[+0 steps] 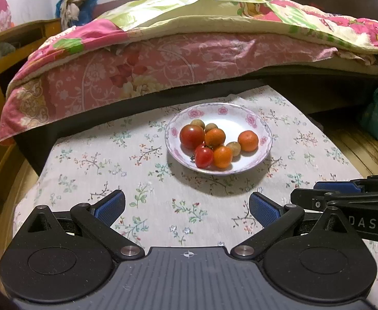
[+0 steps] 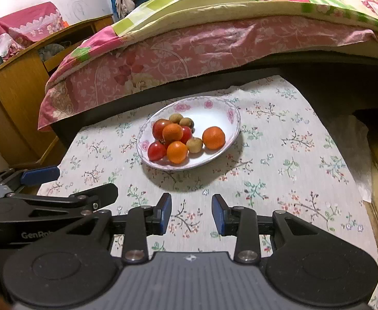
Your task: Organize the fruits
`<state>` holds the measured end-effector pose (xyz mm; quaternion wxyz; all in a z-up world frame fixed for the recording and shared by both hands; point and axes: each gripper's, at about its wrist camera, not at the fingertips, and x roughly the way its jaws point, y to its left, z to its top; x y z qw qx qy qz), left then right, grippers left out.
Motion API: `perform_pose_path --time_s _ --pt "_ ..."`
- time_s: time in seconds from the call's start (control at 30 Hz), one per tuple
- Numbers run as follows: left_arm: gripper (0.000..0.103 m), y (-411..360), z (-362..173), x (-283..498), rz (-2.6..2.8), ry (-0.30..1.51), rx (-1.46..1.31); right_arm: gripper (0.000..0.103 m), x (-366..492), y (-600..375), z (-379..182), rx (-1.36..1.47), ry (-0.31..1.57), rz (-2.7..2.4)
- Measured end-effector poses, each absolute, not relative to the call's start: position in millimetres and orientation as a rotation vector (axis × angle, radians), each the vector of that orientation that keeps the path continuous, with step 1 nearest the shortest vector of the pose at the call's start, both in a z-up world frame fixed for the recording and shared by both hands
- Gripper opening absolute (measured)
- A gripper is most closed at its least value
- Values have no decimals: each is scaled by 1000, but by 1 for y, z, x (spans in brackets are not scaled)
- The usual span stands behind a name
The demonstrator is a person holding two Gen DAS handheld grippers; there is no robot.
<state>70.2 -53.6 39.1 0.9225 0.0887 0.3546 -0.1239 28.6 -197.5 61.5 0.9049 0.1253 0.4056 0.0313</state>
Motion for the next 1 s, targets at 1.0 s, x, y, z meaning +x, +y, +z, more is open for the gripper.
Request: perform_pose_path --time_s 1.0 --pt "103 -32 27 20 -231 811 127 34 -20 -172 51 227 900 66"
